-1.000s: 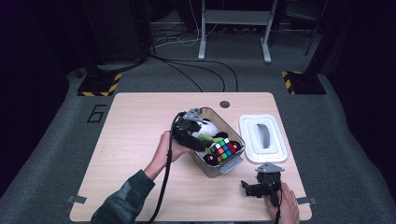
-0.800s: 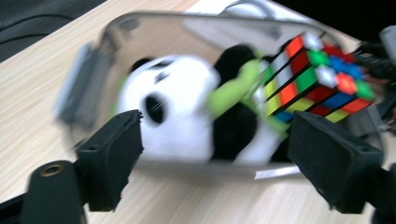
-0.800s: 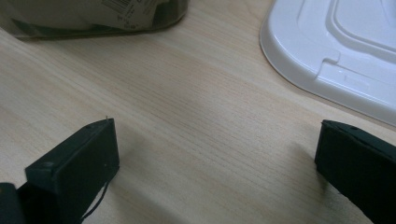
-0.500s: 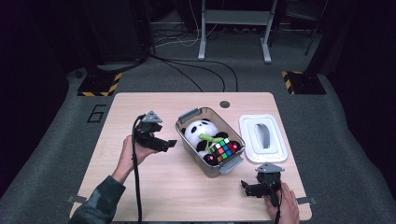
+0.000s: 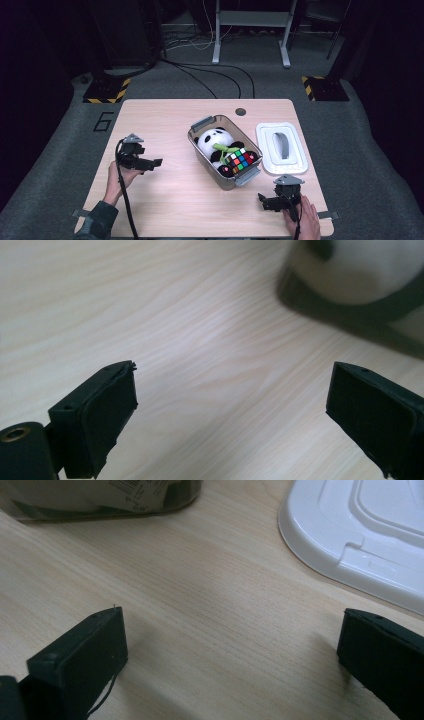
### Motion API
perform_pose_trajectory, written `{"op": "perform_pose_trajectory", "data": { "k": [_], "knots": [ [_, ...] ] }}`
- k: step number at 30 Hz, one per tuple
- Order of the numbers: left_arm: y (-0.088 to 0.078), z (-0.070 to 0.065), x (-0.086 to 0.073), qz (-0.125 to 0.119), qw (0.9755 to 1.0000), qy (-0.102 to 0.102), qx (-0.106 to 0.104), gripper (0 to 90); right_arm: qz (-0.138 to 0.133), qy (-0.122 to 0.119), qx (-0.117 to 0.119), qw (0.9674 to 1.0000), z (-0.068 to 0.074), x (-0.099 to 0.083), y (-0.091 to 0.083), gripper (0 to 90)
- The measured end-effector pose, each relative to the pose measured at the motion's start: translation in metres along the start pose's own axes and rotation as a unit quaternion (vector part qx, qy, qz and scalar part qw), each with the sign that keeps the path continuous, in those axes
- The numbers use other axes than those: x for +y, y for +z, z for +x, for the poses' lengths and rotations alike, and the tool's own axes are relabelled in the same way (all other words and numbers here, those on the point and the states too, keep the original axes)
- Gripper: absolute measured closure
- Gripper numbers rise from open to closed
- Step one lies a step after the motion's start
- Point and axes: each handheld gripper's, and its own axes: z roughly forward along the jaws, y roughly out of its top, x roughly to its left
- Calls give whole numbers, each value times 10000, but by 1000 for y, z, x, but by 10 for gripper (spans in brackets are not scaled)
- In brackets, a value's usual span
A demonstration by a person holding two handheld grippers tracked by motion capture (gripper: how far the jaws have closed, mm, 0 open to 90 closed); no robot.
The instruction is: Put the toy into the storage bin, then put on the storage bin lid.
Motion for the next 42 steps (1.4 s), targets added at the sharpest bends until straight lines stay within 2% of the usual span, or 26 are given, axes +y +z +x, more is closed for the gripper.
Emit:
{"op": "perform_pose_trajectory", "data": {
  "k": [1,3,5,9,11,13,15,16,18,22,25,31,32,34,36,39,42],
  "knots": [
    [3,5,-7,-23,9999,-155,38,47,1,-3,3,10000,0,0,0,0],
    [6,10,-13,22,9997,-209,88,32,2,-3,3,10000,0,0,0,0],
    [13,23,-28,37,9990,-391,234,5,4,-36,8,10000,0,0,0,0],
    [22,35,-45,115,9985,-449,284,0,25,-12,42,10000,0,1,0,0],
    [24,38,-48,189,9986,-373,316,0,24,-12,42,10000,0,1,0,0],
    [25,38,-54,4,9984,-176,531,0,23,-6,36,10000,0,1,0,0],
    [25,38,-63,-264,9979,105,584,1,20,1,24,10000,0,1,0,0],
    [26,35,-64,-190,9964,232,797,7,22,3,2,10000,1,1,0,0],
    [26,35,-64,-186,9966,226,775,0,20,5,1,10000,1,1,0,0],
    [26,35,-65,-184,9967,298,729,0,35,-114,148,9998,-2,3,2,0],
    [25,34,-65,-160,9964,285,782,0,18,-141,157,9998,-3,3,2,0],
    [26,33,-65,-201,9963,257,789,0,169,-221,216,9994,-8,5,1,0],
    [26,33,-65,-189,9963,261,793,0,213,-113,162,9996,-7,7,2,0],
    [26,33,-65,-190,9963,260,793,0,347,-92,103,9993,-10,10,2,0],
    [26,33,-66,-203,9964,259,787,0,344,-49,-40,9994,-15,12,1,3],
    [26,33,-66,-203,9964,262,784,0,290,177,-53,9994,-26,15,1,0],
    [26,33,-65,-203,9964,264,783,0,181,298,-154,9993,-38,21,1,0]
  ]
}}
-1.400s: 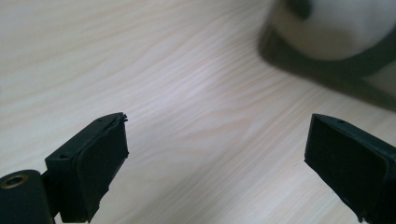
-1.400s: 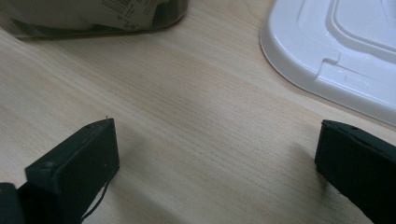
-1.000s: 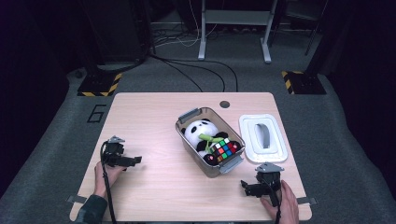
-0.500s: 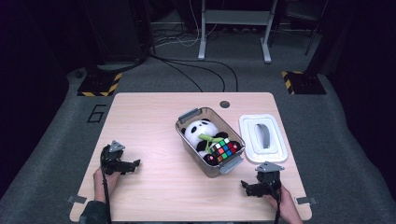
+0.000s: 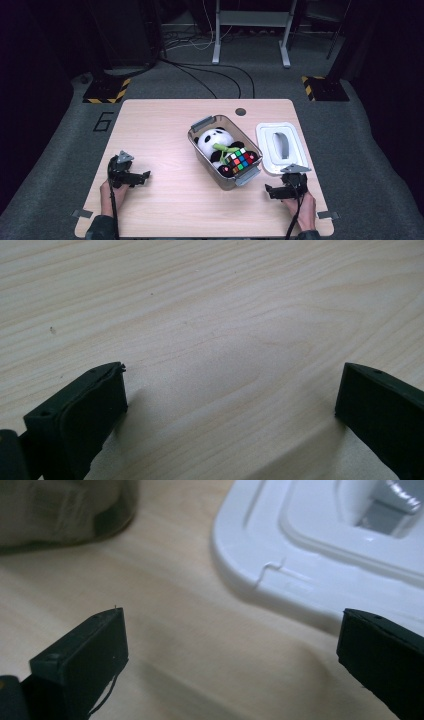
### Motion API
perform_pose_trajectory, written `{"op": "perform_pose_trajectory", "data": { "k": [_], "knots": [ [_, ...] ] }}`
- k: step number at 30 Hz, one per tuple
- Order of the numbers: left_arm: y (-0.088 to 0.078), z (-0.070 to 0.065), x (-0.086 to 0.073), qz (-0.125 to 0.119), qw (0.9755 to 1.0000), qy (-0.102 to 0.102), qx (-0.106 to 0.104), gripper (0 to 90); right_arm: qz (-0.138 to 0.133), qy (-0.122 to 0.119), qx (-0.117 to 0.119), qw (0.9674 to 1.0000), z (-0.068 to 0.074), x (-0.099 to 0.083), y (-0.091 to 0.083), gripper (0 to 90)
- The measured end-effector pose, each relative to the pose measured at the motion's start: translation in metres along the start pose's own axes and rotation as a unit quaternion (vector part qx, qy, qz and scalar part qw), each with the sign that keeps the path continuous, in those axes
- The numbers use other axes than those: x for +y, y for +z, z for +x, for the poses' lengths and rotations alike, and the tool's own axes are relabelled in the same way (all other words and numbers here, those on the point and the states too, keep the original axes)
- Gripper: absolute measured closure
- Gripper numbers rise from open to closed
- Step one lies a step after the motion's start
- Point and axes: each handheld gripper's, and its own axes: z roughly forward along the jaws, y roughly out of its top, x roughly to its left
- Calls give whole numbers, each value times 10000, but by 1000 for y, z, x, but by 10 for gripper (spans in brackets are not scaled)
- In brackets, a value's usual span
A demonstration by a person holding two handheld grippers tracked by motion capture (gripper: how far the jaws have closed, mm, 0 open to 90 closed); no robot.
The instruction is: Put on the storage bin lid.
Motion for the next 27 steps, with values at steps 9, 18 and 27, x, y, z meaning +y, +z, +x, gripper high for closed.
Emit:
{"op": "perform_pose_trajectory", "data": {
  "k": [9,18,27],
  "knots": [
    [1,0,0,-30,10000,1,7,0,-179,415,-197,9988,-33,39,6,0],
    [1,0,0,-34,10000,-16,12,0,-90,659,-233,9975,-53,68,26,24],
    [1,0,0,-36,10000,-17,2,0,-156,847,-480,9951,-65,93,40,271]
  ]
}}
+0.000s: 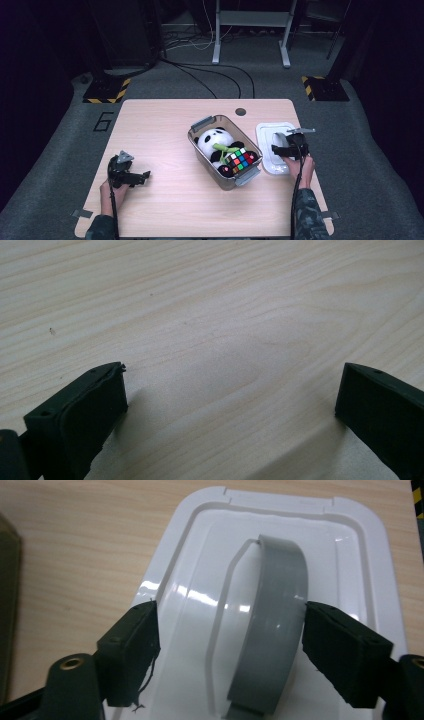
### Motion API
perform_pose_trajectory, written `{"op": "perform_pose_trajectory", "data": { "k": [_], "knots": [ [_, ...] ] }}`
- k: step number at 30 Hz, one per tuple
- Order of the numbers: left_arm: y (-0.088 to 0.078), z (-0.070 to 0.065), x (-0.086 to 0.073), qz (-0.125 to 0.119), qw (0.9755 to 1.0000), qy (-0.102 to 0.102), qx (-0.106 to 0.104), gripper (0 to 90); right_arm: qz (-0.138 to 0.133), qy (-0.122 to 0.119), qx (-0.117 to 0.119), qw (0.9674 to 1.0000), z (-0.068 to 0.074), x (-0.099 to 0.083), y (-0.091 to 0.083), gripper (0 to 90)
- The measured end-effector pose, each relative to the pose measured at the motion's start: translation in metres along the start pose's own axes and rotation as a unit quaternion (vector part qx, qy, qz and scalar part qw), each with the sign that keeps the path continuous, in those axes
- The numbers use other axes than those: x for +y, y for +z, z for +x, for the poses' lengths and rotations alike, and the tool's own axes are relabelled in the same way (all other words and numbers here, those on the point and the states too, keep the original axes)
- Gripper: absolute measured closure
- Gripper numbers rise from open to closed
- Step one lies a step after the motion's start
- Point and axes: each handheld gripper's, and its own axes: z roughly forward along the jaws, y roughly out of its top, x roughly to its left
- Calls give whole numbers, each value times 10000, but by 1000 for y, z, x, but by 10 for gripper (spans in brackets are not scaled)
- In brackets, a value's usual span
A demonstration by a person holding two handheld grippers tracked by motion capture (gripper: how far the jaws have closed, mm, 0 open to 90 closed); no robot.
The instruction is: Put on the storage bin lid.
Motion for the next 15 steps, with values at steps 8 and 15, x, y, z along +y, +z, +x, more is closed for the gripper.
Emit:
{"op": "perform_pose_trajectory", "data": {
  "k": [8,15],
  "knots": [
    [0,0,0,1,10000,4,-4,0,27,24,-237,9997,-2,15,9,495],
    [0,0,0,14,10000,9,-2,0,60,78,-467,9989,-2,15,16,654]
  ]
}}
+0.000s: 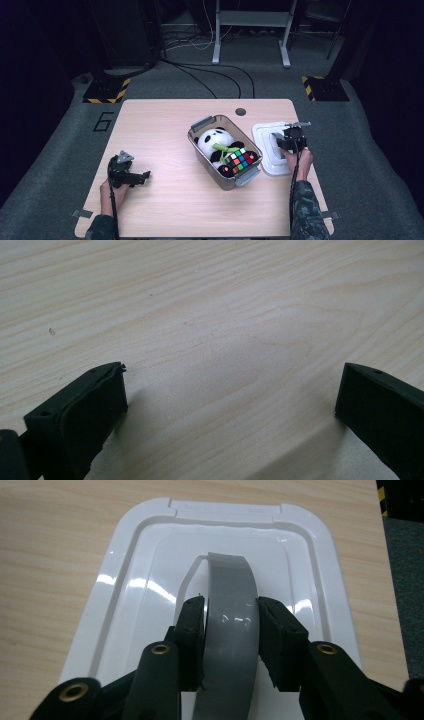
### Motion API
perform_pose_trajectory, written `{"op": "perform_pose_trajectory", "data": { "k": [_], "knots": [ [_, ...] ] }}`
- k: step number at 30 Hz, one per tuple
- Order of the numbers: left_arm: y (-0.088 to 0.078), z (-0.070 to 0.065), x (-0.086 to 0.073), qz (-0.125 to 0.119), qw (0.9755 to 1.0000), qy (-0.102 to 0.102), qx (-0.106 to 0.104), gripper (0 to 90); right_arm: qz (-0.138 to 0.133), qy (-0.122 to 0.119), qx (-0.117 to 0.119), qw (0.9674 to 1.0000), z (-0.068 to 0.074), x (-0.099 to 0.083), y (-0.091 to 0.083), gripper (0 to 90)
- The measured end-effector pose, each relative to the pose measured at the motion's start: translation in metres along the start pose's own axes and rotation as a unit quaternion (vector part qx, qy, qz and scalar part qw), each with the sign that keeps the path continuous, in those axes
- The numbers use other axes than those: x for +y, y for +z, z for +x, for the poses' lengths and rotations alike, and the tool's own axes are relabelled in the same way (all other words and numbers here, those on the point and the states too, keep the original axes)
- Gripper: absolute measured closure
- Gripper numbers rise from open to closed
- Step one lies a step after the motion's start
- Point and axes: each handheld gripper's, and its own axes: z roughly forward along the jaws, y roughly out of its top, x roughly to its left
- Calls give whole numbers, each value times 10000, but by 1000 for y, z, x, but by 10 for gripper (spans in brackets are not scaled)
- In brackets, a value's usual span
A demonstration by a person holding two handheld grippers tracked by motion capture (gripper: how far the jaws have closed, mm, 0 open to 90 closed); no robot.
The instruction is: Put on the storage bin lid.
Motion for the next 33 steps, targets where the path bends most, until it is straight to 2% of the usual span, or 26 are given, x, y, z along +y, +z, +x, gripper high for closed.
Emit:
{"op": "perform_pose_trajectory", "data": {
  "k": [3,11,16,25,33],
  "knots": [
    [0,0,0,14,10000,5,-6,0,8,-54,-51,10000,0,0,-1,666],
    [0,0,0,18,10000,5,-13,0,-84,-187,65,9998,2,7,-16,667],
    [0,0,0,-15,10000,-4,-4,0,-128,-413,89,9990,8,20,-36,667],
    [0,0,0,-6,10000,-1,-5,0,-181,-593,105,9980,11,39,-66,668],
    [0,0,0,-11,10000,-4,-4,0,-234,-715,59,9971,12,51,-85,668]
  ]
}}
